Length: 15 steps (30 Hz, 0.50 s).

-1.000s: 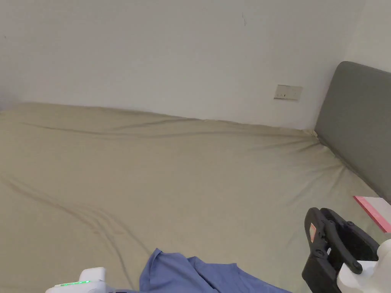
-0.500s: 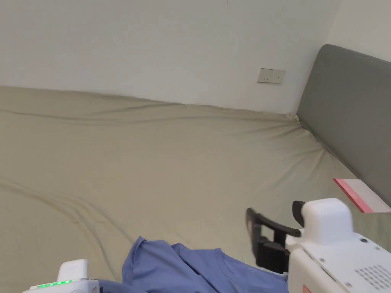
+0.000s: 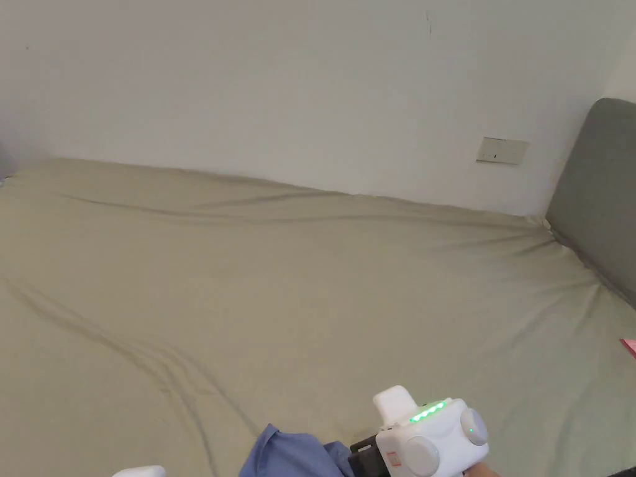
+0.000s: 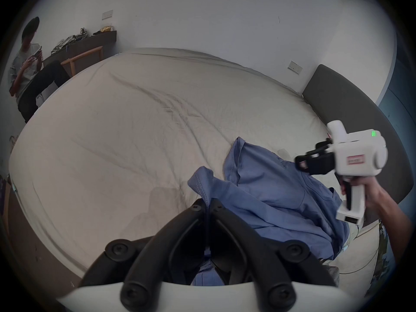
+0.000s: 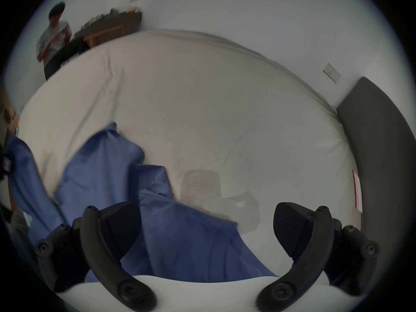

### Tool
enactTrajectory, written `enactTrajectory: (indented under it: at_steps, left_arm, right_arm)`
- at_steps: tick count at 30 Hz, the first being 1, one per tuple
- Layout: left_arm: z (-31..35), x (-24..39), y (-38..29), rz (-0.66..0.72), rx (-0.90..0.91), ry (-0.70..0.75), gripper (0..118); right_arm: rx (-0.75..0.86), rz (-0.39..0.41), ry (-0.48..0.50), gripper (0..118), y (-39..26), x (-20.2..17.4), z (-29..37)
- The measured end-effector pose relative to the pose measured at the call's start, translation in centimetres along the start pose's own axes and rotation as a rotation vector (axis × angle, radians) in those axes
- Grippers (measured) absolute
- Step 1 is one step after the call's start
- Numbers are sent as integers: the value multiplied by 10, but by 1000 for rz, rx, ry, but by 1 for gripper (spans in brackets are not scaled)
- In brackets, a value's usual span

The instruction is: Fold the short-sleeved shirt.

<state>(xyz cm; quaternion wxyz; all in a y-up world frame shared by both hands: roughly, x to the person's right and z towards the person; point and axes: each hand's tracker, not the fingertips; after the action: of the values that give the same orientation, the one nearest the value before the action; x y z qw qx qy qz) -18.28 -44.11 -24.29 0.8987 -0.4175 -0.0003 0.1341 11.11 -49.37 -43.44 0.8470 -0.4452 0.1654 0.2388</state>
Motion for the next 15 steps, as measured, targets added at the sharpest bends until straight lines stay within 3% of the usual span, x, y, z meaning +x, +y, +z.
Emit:
enactTrajectory:
  at_steps: [5, 7, 8, 9, 10, 11, 13, 15]
  left_arm:
    - [-9, -1, 1, 11, -8, 8, 0]
    - [-10, -1, 1, 12, -6, 15, 0]
    - [-11, -2, 2, 9, -8, 14, 0]
    - [-11, -1, 2, 8, -8, 14, 0]
    - [-12, -1, 3, 5, -9, 16, 0]
    - [-12, 0, 3, 2, -10, 19, 0]
    - [-10, 2, 6, 0, -13, 23, 0]
    - [-2, 3, 9, -7, -5, 13, 0]
  right_arm:
    - [-101, 64, 19, 116, 0, -23, -37]
    - [-98, 26, 40, 111, -2, -22, -36]
    - [-104, -24, 86, 98, -2, -17, -32]
    - [-107, -55, 134, 76, -2, -14, -29]
    - [-94, -92, 228, 45, -3, -8, -22]
    - [-67, -111, 231, 5, -3, -7, -16]
    - [-42, -49, 101, 5, -4, -11, -6]
    - [-60, -78, 168, 5, -6, -4, 2]
